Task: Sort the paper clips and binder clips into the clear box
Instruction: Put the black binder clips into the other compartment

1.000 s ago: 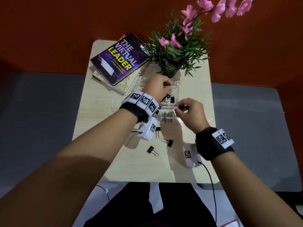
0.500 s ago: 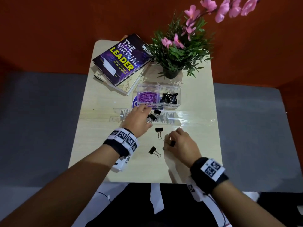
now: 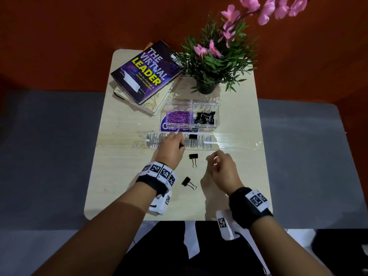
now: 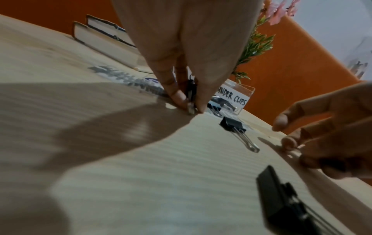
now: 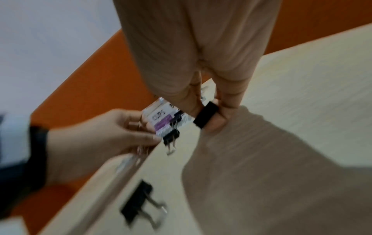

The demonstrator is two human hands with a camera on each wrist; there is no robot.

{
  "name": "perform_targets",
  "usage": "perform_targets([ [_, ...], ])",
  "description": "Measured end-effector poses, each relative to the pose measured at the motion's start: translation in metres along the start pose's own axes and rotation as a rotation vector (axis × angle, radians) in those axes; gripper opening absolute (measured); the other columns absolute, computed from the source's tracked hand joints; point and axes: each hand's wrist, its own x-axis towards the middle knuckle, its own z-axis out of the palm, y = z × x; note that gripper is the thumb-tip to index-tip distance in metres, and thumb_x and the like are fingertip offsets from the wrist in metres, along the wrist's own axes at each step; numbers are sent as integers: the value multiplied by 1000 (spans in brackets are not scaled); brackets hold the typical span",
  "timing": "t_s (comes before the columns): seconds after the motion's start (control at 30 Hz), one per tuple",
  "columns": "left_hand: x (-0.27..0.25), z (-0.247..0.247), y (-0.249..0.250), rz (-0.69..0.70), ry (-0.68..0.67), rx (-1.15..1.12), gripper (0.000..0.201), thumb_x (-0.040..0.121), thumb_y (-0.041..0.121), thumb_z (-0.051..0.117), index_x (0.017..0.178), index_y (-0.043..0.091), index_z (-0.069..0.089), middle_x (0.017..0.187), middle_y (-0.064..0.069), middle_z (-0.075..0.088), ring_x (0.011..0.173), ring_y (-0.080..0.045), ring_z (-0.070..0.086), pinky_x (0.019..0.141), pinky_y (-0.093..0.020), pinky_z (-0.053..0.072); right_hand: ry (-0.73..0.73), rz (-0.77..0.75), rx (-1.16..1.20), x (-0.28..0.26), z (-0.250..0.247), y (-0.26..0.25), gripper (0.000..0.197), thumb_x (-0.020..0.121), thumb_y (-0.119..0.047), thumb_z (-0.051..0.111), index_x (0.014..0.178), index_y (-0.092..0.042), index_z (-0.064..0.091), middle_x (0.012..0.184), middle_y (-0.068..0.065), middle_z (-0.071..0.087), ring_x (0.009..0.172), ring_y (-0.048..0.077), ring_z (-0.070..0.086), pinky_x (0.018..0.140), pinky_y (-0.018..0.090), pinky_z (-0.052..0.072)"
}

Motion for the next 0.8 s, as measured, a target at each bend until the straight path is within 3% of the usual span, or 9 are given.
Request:
perform_targets([
  [0.1,2,0,-4,-16,-10,-82,11,90,-1,55,91,9,55,100,-10,59,93,-28,54,78,-35,46,21,118,222,15,3,-8,25,87,4,40,85,-16,55,92,6,67,71,12,56,72,19,46],
  [0.17,2,-2,-8,-52,7,-176,19,89,-9,49,93,8,58,103,-9,60,92,-21,56,76,-28,43,38,147,296,20,8,-18,31,82,11,34,83,-11,55,86,9,66,73,17,57,71,22,47],
  [0.23,-3,-5,-14,-119,20,-303,26,89,-12,44,93,7,60,104,-9,61,91,-18,56,79,-28,46,44,96,202,21,15,-30,22,87,4,38,82,-11,53,82,9,62,71,19,55,61,20,44],
  [0.3,-10,-4,-23,-224,-3,-472,33,89,-10,40,80,13,63,98,-13,63,82,-20,56,77,-31,47,12,21,8,20,24,-40,9,92,-16,46,88,-10,51,82,6,54,67,21,49,59,29,40],
  [0.4,-27,-3,-36,-298,-64,-523,38,88,15,40,62,31,63,83,-7,63,71,-25,57,70,-33,46,-4,-57,-274,18,40,-43,27,86,-30,58,102,-11,48,95,10,50,69,29,51,60,34,45],
  [0.5,-50,-6,-33,-79,-243,-288,11,85,34,54,82,32,65,90,5,67,91,-20,64,88,-41,52,15,-147,-345,15,49,-42,18,88,-19,50,101,-7,47,97,19,53,72,38,56,56,39,47],
  [0.57,-63,-4,-28,145,-434,-33,32,85,39,65,114,27,59,106,1,61,99,-17,59,90,-39,50,22,-126,-245,17,42,-41,14,89,-17,46,99,-7,48,94,17,55,72,37,57,58,37,46],
  [0.63,-68,0,-28,278,-525,159,50,85,37,67,131,27,47,108,-5,55,98,-21,54,84,-37,48,57,-36,-64,25,30,-41,13,90,-18,48,98,-7,50,89,13,60,76,33,60,62,33,44],
  [0.8,-65,6,-34,364,-448,186,31,89,33,64,115,20,54,100,-5,56,92,-25,56,72,-32,43,140,59,21,54,30,-59,34,92,-25,53,116,-1,50,106,18,65,95,34,62,74,35,49],
])
